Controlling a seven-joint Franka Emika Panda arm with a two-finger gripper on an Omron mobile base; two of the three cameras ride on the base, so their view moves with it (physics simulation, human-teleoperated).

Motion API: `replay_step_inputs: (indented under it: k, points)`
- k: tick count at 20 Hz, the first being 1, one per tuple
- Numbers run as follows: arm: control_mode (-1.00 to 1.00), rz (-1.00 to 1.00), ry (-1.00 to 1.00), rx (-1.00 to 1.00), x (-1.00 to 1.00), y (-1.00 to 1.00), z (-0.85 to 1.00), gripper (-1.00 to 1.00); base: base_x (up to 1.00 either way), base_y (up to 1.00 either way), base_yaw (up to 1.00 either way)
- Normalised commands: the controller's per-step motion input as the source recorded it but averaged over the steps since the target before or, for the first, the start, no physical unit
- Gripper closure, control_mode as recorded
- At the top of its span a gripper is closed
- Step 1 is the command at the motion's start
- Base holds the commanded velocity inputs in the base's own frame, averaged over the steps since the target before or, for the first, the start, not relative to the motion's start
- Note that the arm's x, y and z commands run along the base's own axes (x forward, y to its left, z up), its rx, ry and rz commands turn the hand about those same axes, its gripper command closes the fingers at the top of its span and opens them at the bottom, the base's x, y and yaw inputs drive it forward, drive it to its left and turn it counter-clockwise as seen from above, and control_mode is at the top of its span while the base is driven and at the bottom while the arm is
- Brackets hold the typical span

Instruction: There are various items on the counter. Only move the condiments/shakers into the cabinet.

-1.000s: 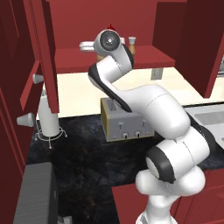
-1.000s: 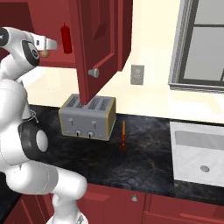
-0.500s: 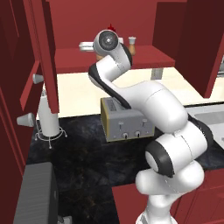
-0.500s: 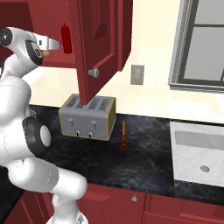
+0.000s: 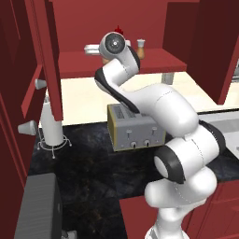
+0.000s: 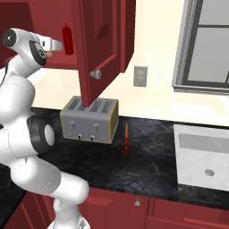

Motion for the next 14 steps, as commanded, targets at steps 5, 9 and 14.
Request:
replay_step_inputs:
  k: [5,9,14]
  points:
    - [-1.00,0.00,0.00,0.00,0.09,0.00,0.00,-1.00,0.00,0.00,0.00]
    - [-1.00,0.00,-0.01,0.00,0.01,0.00,-0.01,-1.00,0.00,0.00,0.00]
    - [-1.00,0.00,-0.01,0.00,0.00,0.00,-0.01,-1.00,0.00,0.00,0.00]
